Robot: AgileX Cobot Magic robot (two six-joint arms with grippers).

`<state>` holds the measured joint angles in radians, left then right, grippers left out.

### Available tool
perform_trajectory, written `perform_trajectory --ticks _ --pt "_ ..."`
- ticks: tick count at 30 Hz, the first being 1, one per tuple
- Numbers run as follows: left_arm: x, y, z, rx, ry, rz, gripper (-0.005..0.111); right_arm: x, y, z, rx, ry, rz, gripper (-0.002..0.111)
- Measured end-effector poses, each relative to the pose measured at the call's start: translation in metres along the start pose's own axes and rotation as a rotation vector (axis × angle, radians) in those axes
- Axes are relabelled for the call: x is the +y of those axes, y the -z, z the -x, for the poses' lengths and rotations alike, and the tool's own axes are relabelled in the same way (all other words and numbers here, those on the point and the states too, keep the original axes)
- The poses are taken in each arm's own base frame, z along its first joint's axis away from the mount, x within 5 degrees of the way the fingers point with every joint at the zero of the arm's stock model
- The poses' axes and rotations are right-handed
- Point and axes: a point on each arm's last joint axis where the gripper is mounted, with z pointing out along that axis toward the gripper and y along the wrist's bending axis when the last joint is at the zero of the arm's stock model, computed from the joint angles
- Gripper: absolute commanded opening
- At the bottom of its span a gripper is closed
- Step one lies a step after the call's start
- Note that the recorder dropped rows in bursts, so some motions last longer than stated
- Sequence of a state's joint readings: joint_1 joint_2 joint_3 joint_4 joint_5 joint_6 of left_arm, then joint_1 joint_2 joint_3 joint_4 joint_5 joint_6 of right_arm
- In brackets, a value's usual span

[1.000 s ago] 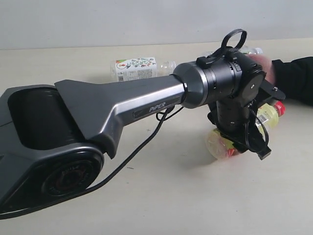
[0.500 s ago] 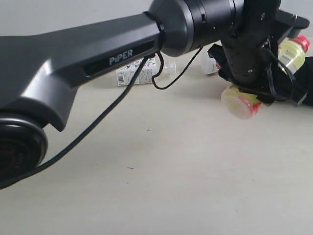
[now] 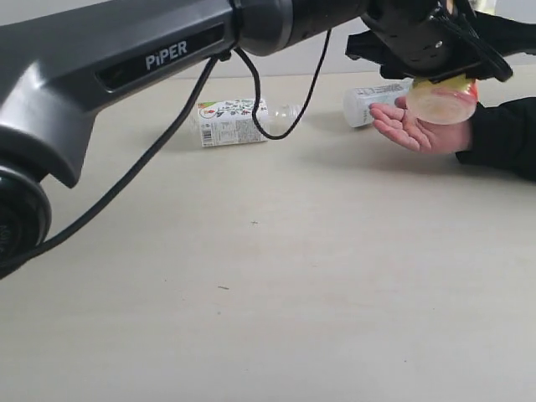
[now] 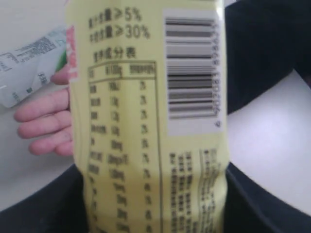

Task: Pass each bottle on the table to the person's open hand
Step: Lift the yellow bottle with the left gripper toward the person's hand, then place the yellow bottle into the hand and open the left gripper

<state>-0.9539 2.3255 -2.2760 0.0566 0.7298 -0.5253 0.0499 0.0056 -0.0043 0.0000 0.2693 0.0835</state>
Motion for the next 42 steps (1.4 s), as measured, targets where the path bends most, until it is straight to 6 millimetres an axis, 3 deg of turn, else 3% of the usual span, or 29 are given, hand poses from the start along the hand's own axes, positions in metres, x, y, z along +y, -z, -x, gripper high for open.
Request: perform_trajectory --ticks 6,11,19,24,42 --pt "0.032 0.0 0.018 -0.015 0.162 -0.027 0.0 0.0 0.0 0.0 0.0 0.0 0.0 0.0" --pt "0.046 -0.008 0.027 -0.036 0.271 -0.124 0.0 0.0 0.0 0.0 0.0 0.0 0.0 0.0" --pt "0.055 -0.054 0.004 -0.04 0.375 -0.175 0.0 0.0 0.0 0.0 0.0 0.0 0.0 0.0" --pt "0.061 -0.073 -0.006 -0.057 0.435 -0.191 0.0 0.0 0.0 0.0 0.0 0.0 0.0 0.0" --pt "0.077 -0.114 -0.036 -0.037 0.525 -0.179 0.0 0.0 0.0 0.0 0.0 0.0 0.0 0.0"
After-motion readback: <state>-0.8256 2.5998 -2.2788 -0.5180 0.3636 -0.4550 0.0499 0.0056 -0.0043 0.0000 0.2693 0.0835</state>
